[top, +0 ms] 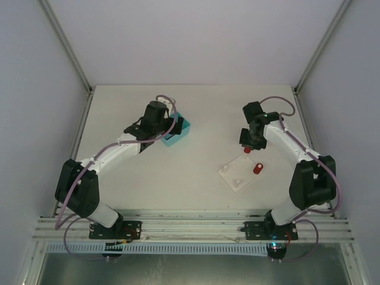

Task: Install the large spring

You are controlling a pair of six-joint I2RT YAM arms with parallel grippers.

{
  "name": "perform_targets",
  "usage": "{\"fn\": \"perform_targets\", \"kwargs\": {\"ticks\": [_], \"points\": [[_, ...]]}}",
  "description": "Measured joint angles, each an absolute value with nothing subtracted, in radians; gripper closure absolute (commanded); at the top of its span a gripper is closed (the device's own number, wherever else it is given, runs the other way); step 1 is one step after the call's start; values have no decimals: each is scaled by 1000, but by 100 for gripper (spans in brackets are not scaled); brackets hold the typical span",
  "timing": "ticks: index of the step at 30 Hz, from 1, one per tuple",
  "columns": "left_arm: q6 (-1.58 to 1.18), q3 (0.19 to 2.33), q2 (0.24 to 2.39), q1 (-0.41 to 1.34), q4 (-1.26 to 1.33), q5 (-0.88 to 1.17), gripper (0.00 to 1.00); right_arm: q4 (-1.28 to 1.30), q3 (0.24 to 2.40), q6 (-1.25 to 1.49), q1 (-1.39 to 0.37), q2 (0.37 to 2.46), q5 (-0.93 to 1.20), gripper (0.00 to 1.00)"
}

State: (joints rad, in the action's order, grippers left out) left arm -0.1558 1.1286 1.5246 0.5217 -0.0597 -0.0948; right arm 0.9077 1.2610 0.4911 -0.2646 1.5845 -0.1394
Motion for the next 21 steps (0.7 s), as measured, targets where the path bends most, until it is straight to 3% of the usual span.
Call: {"fn": "perform_targets", "kwargs": {"ticks": [7, 16, 21], "points": [[-167, 1174, 1534, 519, -114, -107, 1, 898, 1243, 497, -265, 1608, -134, 97], [-165, 1226, 1563, 514, -150, -141, 0, 870, 1217, 512, -265, 1631, -128, 71], [-146, 1244, 1596, 513, -182, -141, 10, 867, 1214, 516, -265, 1650, -126, 62]]}}
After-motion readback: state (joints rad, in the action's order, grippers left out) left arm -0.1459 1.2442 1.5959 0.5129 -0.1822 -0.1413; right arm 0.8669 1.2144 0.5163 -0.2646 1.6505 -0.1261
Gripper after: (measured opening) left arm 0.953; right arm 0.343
